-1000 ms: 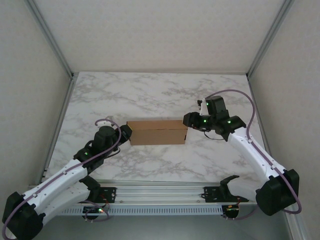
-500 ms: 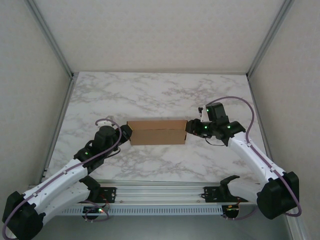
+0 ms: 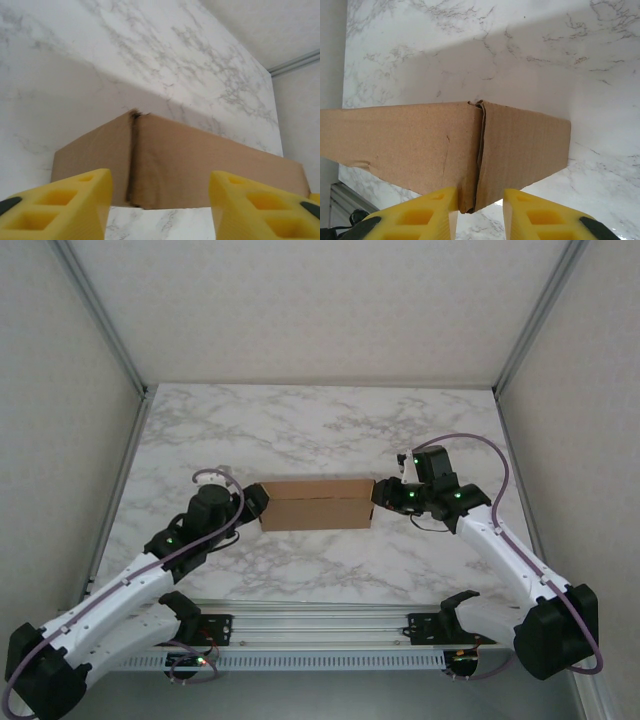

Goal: Fold the paper box

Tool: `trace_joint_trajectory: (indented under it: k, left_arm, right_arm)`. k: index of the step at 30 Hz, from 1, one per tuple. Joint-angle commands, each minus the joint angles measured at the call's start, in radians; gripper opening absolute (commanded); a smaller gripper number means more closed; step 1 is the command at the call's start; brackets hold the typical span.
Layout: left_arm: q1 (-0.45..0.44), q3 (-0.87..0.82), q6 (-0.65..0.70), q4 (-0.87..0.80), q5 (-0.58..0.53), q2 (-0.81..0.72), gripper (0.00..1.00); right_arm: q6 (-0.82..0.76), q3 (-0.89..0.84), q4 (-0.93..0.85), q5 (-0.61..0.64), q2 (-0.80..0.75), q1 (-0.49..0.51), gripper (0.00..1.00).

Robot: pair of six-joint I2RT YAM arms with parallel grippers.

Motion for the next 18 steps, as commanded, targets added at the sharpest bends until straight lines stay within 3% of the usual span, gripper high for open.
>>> trace_joint_trajectory:
  k: [1, 10, 18]
  left_arm:
    - [-0.001, 0.08, 0.068, -0.035, 0.005, -0.03, 0.59]
    - [0.058, 0.067, 0.082, -0.062, 0.041, -0.03, 0.49]
    - [0.083, -0.115, -0.027, 0.086, 0.168, -0.023, 0.44]
  right_arm:
    - [0.012, -0.003, -0.061, 0.014, 0.027, -0.006, 0.3]
    - [0.007, -0.011, -0.053, 0.011, 0.033, -0.006, 0.29]
    - [0.006, -0.027, -0.042, 0.008, 0.04, -0.007, 0.29]
